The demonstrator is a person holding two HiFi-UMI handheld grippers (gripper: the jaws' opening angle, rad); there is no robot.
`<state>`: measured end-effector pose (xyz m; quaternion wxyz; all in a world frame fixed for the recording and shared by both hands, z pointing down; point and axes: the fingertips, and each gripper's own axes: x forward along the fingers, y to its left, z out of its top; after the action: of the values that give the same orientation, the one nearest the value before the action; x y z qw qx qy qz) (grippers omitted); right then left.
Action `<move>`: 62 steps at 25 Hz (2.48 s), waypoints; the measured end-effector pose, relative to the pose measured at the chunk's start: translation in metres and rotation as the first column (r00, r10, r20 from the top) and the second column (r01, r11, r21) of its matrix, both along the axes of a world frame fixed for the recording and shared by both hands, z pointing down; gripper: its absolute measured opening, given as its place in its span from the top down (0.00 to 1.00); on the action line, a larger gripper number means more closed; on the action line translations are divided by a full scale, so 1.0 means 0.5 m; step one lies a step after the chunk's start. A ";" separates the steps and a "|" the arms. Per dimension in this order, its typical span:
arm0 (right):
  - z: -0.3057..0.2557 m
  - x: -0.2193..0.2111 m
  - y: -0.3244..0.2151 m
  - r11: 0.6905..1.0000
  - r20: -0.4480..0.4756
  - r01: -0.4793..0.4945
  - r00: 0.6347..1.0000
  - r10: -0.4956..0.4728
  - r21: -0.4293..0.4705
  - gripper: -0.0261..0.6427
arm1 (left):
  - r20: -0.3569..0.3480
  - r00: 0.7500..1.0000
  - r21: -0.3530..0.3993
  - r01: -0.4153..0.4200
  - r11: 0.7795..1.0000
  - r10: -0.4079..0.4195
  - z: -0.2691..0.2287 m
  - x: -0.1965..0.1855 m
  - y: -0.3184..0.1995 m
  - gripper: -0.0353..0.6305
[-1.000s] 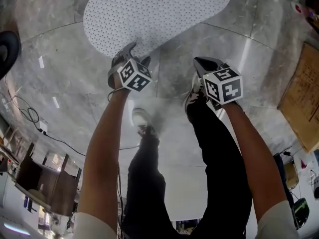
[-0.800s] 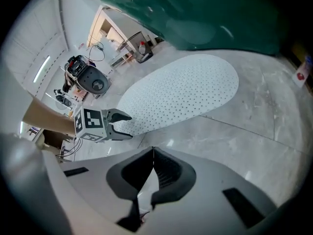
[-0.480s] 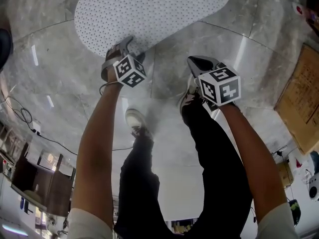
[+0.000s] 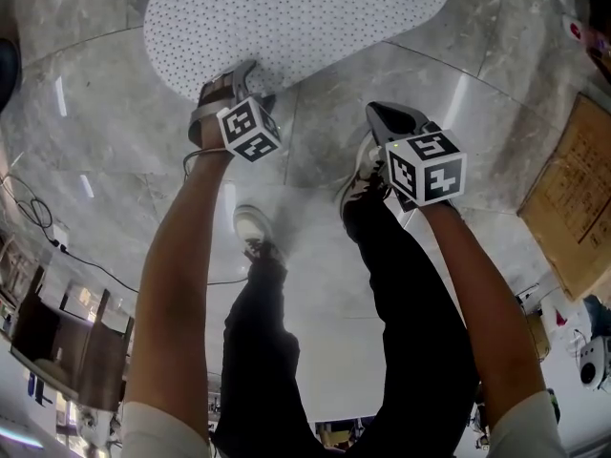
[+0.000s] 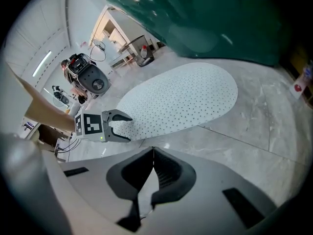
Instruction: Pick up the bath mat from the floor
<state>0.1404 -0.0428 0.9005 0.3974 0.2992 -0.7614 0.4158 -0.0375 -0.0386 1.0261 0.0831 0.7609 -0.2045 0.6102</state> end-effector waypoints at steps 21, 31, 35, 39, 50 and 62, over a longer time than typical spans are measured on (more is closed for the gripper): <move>-0.016 -0.008 0.025 0.997 -0.037 0.075 0.997 -0.075 0.022 0.94 | 0.090 0.959 0.049 0.267 0.963 -0.270 -0.050 -0.101 -0.123 0.86; -0.165 0.047 -0.024 0.975 -0.074 -0.195 0.976 0.203 0.110 0.94 | -0.094 0.861 0.173 0.509 0.843 -0.500 -0.267 -0.145 -0.203 0.89; -0.271 0.046 -0.047 0.963 -0.077 -0.211 0.971 0.226 0.168 0.94 | -0.194 0.798 0.153 0.599 0.786 -0.571 -0.387 -0.142 -0.215 0.89; -0.382 0.035 -0.079 0.948 -0.070 -0.220 0.968 0.242 0.231 0.94 | -0.271 0.700 0.082 0.701 0.709 -0.661 -0.497 -0.131 -0.190 0.90; -0.727 0.059 -0.007 0.912 -0.063 -0.306 0.940 0.334 0.274 0.94 | -0.304 0.650 -0.024 0.726 0.688 -0.696 -0.828 -0.099 0.039 0.90; -1.201 -0.062 0.051 0.875 0.115 -0.247 0.969 0.219 0.417 0.94 | -0.500 0.446 -0.039 0.844 0.534 -0.742 -1.271 -0.174 0.158 0.90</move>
<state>0.1092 -0.0175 0.2998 0.2446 0.4548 -0.8047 0.2928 -0.1246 0.0406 0.3908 0.3229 0.6985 -0.5768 0.2740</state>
